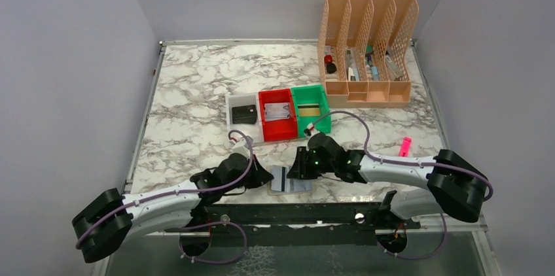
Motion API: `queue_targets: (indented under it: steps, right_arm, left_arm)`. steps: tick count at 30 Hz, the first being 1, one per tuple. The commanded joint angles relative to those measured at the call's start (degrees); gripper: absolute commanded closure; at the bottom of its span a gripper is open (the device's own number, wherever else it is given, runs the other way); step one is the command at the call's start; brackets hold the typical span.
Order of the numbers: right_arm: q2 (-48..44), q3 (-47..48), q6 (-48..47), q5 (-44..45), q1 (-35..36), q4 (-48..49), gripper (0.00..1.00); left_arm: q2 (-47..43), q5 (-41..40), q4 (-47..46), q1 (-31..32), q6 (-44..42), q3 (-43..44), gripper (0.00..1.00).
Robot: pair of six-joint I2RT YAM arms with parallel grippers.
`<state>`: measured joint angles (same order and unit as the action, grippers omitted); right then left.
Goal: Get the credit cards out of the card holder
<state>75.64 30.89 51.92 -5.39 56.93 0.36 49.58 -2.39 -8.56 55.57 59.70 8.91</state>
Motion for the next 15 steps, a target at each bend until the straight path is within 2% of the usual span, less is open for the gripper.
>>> queue_targets:
  steps: [1,7,15]
  right_arm:
    - [2.48,1.89,-2.84,-9.57,0.09,7.14,0.65]
    - [8.69,1.72,-0.11,-10.59,0.04,8.88,0.58]
    - [10.73,-0.16,2.36,-9.98,0.05,11.18,0.54]
  left_arm:
    - [2.28,0.07,-1.75,0.06,-1.35,1.78,1.00]
    - [3.56,0.78,-2.79,0.06,-1.43,2.24,1.00]
    - [3.20,1.71,-5.34,0.06,-1.15,1.33,1.00]
